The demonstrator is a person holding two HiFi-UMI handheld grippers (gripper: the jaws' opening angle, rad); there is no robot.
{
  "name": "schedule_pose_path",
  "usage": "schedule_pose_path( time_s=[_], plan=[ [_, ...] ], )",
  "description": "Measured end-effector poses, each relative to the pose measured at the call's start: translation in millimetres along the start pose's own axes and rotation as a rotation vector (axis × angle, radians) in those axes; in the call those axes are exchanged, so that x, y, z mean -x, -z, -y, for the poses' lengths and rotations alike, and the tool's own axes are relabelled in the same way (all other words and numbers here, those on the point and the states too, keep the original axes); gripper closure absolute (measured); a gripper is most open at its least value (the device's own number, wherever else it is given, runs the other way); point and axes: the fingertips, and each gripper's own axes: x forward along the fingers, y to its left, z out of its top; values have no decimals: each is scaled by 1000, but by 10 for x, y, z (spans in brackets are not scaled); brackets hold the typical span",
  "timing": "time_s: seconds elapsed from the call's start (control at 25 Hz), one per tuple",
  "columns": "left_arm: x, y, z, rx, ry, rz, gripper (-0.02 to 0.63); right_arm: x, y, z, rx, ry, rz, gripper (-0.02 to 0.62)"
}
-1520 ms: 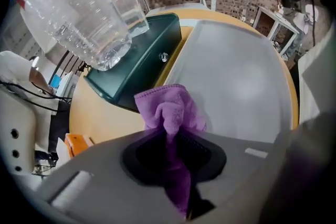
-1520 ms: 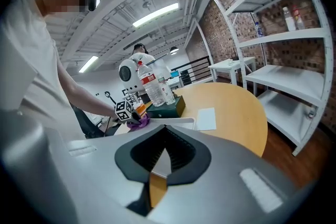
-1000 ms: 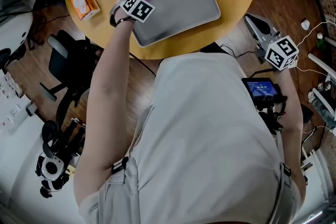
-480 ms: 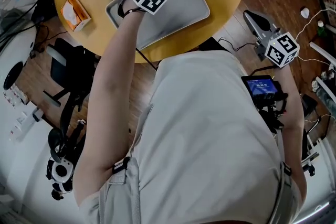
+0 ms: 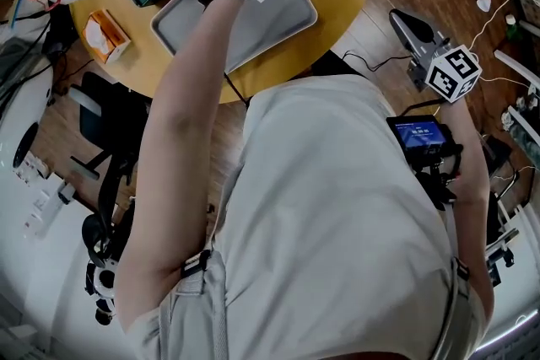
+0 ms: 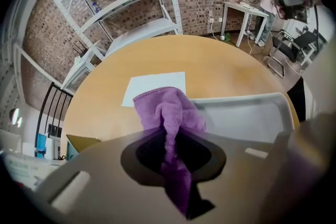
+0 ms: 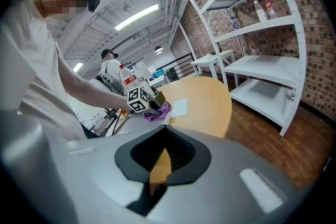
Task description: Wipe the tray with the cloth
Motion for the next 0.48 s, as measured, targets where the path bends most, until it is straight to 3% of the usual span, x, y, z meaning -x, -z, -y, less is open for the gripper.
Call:
schedule_pose_path(
  time_s=[0.2, 0.48],
  plan=[
    [27, -24, 8, 54, -14, 6, 552, 7, -3, 32, 0, -6, 0, 592],
    [98, -37, 597, -89, -13, -1, 552, -118, -140, -88, 36, -57, 5, 592]
  ],
)
